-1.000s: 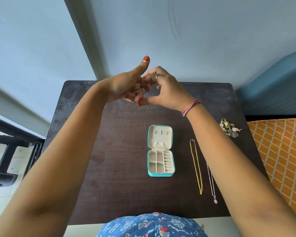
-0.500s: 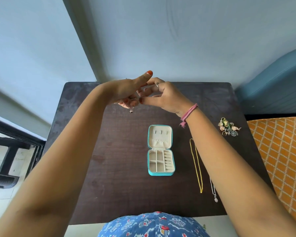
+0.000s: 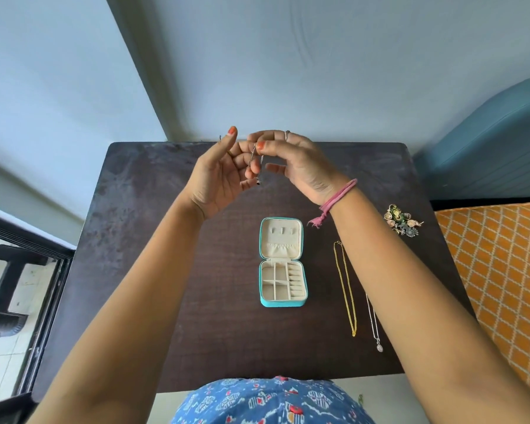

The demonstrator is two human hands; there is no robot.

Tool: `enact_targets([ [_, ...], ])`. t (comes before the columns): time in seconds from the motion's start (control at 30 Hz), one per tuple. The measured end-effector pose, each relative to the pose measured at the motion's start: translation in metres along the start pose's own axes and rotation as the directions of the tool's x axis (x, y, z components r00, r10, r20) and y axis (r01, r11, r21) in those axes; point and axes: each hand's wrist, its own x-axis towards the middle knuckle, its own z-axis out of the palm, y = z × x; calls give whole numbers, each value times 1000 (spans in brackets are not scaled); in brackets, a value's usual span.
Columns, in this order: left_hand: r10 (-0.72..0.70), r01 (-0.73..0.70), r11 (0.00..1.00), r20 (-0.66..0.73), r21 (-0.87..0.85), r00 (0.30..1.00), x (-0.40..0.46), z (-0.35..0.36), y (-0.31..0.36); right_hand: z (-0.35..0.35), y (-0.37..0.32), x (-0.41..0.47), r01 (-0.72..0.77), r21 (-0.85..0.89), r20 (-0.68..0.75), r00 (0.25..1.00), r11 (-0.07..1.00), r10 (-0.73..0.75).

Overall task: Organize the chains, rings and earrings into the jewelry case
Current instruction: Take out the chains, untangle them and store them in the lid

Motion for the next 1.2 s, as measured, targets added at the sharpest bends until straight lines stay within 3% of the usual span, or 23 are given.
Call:
enact_targets([
  [0.1, 40, -41, 999, -62, -14, 997, 0, 1, -8, -1, -3, -5, 120, -83, -6, 993, 989, -121],
  [0.27, 40, -78, 949, -127, -306, 991, 3, 0, -23, -3, 4, -7, 235, -176, -51, 968, 956, -247],
  [0.43, -87, -25, 898, -232, -440, 969, 7, -13, -56, -9, 18, -11, 270, -383, -77, 944, 884, -321],
  [0.5, -175, 38, 932, -357, -361, 917, 12, -23, -74, -14, 26, -16, 272, -543, -49, 934, 795, -354],
  [0.57, -270, 188, 958, -466, -215, 843, 15, -31, -96, -18, 38, -21, 255, -695, -38, 921, 672, -388],
  [0.67, -468, 537, 844, -490, 0, 736, 14, -30, -127, -23, 64, -27, 202, -789, -38, 926, 580, -375],
  [0.77, -518, 655, 745, -509, 128, 688, 16, -32, -154, -24, 91, -33, 139, -822, -61, 943, 552, -328],
  [0.87, -449, 664, 672, -533, 326, 717, 15, -39, -169, -22, 111, -41, 108, -852, -78, 942, 513, -327],
  [0.97, -367, 594, 690, -508, 413, 780, 9, -46, -180, -16, 126, -49, 78, -895, -78, 942, 438, -327],
  [1.07, -342, 491, 789, -400, 368, 850, -1, -50, -183, -10, 139, -56, 61, -928, -61, 949, 368, -311],
  [1.2, -317, 413, 861, -320, 299, 893, -13, -45, -175, -4, 157, -59, 37, -957, -43, 962, 287, -269],
])
